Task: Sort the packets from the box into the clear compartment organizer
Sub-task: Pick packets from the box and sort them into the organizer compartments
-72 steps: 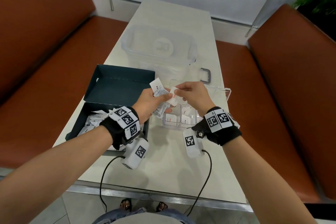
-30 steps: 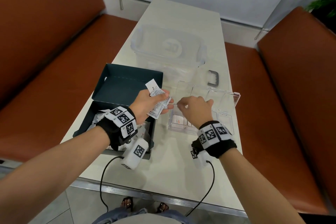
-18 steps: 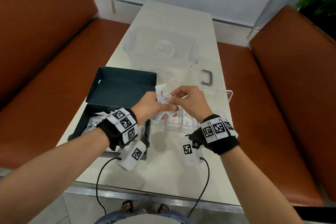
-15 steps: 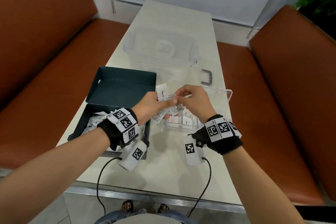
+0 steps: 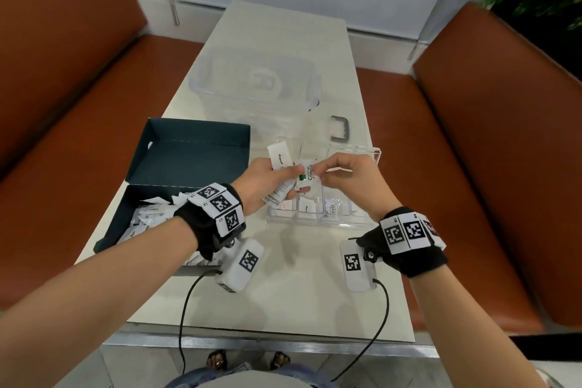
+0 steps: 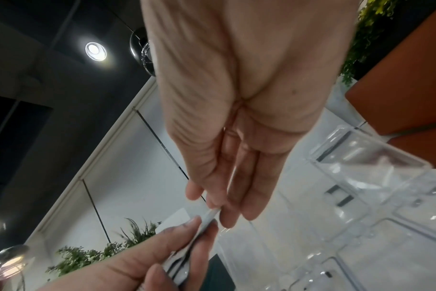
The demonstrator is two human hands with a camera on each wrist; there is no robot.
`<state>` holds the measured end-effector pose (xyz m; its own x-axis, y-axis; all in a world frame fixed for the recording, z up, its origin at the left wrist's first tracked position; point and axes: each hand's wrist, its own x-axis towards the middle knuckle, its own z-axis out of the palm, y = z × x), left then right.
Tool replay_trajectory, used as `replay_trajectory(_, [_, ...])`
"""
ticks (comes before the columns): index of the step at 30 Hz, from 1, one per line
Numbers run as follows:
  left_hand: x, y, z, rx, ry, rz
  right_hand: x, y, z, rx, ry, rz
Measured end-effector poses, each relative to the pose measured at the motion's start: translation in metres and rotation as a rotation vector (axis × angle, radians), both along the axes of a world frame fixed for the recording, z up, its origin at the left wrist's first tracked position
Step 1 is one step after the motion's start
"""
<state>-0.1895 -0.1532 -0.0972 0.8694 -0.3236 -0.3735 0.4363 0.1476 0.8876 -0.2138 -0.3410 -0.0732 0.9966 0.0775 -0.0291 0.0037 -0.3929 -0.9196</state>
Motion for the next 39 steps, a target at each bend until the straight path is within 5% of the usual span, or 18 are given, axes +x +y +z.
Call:
replay_trajectory(5, [0.002,-0.019,-0.003,0.181,-0.093,-0.037,-0.003,-0.022,-0.002,0.025,0.000,-0.157])
replay_trajectory(13, [0.001,-0.052,-0.002,0.205,-0.164,-0.086,0.015,-0.041,-0.003,-0.180,0.034,-0.113])
replay_trajectory(17, [0.006,-0.055,-0.004,0.201,-0.168,-0.015,0.032,-0.057,-0.012,-0.178,0.040,-0.265])
replay_trajectory(32, [0.010,-0.041,-0.015,0.185,-0.119,0.076,0.038,-0.028,-0.090,-1.288,0.011,0.147])
replay_trajectory(39, [0.008,-0.040,-0.013,0.152,-0.085,0.066,0.039,-0.027,-0.093,-1.434,0.016,0.195])
